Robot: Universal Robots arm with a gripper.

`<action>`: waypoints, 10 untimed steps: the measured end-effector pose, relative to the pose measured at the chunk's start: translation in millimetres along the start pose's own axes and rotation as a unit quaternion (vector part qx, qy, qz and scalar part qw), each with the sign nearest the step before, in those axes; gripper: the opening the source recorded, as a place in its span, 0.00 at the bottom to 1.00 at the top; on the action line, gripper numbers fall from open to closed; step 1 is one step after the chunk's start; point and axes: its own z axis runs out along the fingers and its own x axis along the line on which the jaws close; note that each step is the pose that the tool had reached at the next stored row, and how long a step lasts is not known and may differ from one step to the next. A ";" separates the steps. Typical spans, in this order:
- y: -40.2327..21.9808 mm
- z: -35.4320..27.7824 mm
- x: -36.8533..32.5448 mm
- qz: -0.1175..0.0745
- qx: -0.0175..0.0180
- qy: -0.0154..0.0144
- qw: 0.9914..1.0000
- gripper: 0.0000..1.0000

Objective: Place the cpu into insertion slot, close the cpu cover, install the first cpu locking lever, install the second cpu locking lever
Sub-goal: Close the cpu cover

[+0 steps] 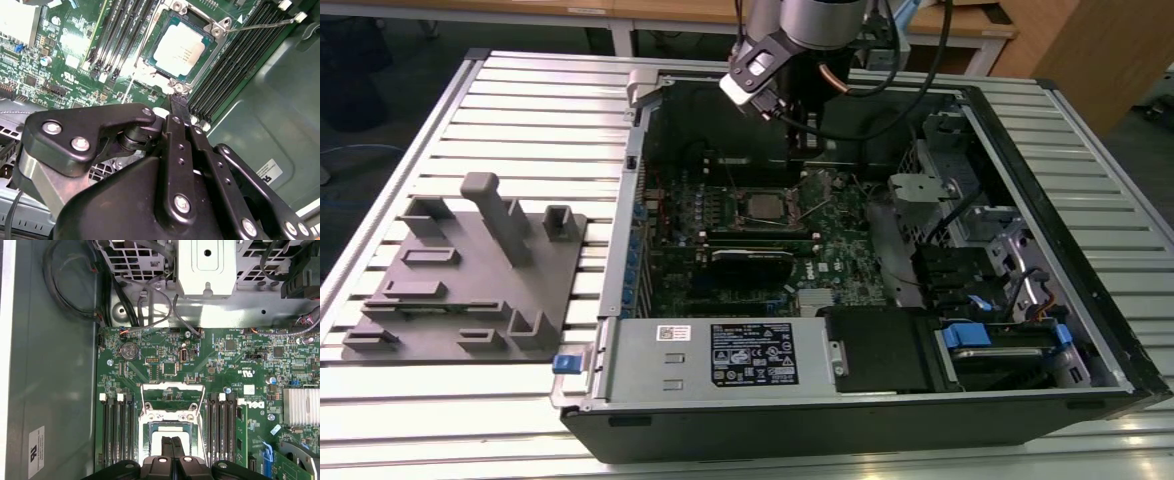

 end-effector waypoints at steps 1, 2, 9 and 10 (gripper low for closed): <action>1.1 0.0 0.0 0.000 0.000 0.000 1.000 0.11; 2.6 0.1 0.0 0.000 0.000 0.000 1.000 0.11; 12.7 0.6 0.1 0.000 0.000 0.000 1.000 0.11; 12.7 0.6 0.1 0.000 0.000 0.000 1.000 0.11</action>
